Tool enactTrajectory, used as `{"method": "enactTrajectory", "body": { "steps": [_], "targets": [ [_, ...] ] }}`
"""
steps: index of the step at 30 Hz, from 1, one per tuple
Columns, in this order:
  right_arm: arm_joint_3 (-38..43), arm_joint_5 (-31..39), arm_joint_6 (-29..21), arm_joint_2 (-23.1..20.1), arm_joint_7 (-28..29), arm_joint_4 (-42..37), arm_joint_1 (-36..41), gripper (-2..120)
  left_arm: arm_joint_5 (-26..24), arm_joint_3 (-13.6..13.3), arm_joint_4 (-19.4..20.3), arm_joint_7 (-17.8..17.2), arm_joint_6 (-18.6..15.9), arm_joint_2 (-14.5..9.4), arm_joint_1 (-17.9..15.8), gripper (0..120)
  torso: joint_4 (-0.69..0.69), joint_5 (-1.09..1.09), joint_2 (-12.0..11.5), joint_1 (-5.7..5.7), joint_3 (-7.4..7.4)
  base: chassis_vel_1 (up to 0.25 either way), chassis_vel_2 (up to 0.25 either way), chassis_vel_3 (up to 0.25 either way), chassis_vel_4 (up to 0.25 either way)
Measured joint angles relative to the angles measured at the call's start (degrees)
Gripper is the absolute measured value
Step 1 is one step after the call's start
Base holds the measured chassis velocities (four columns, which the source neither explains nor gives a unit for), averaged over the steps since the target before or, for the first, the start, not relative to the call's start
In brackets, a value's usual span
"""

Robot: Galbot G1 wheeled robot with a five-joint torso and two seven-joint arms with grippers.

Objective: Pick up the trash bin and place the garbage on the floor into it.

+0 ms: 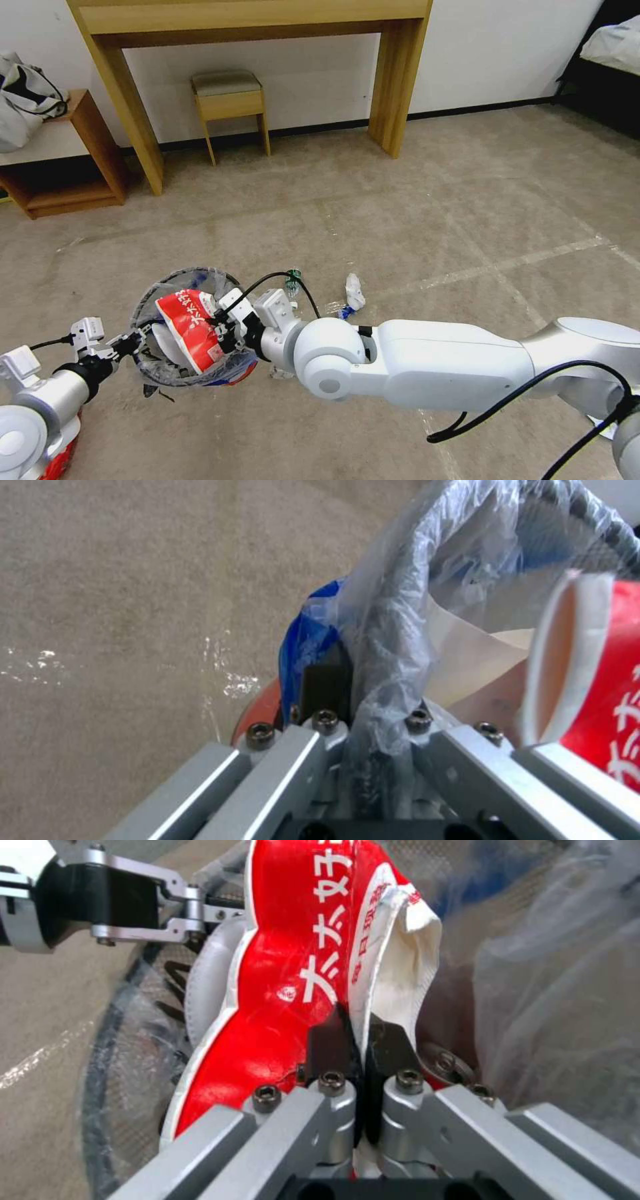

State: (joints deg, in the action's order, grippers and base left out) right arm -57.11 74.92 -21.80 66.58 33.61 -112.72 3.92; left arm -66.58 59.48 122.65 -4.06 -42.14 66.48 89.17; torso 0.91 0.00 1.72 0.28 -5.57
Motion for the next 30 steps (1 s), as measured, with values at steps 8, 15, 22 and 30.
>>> {"method": "enactTrajectory", "body": {
  "steps": [8, 15, 22, 30],
  "targets": [
    [-0.58, -0.28, -0.16, 0.27, 0.28, 0.25, -0.03, 0, 0.21, -0.4, 0.15, 0.01, 0.0, 0.46, -0.09, 1, 0.0, 0.0, 0.0, 0.0, 0.0, 0.0, 0.0, 0.0, 0.0],
    [-0.69, -0.36, -0.23, 0.6, 0.57, 0.49, 0.14, 0, 0.27, -0.38, 0.23, 0.01, 0.0, 0.59, -0.12, 1, 0.0, 0.0, 0.0, 0.0, 0.0, 0.0, 0.0, 0.0, 0.0],
    [-0.71, -0.77, -0.93, -0.23, 1.02, 1.41, 0.76, 0, 0.24, -0.19, 0.41, 0.01, -0.01, 0.6, 0.05, 1, 0.0, 0.01, 0.0, 0.0, 0.0, 0.0, 0.0, 0.0, 0.0],
    [-1.27, -0.75, -4.03, -1.15, 3.76, 1.68, 1.06, 0, 0.29, -0.23, 0.4, 0.18, -0.06, 0.97, 0.2, 1, 0.01, 0.0, 0.0, 0.0, 0.0, 0.0, 0.0, 0.0, 0.0]
  ]
}}
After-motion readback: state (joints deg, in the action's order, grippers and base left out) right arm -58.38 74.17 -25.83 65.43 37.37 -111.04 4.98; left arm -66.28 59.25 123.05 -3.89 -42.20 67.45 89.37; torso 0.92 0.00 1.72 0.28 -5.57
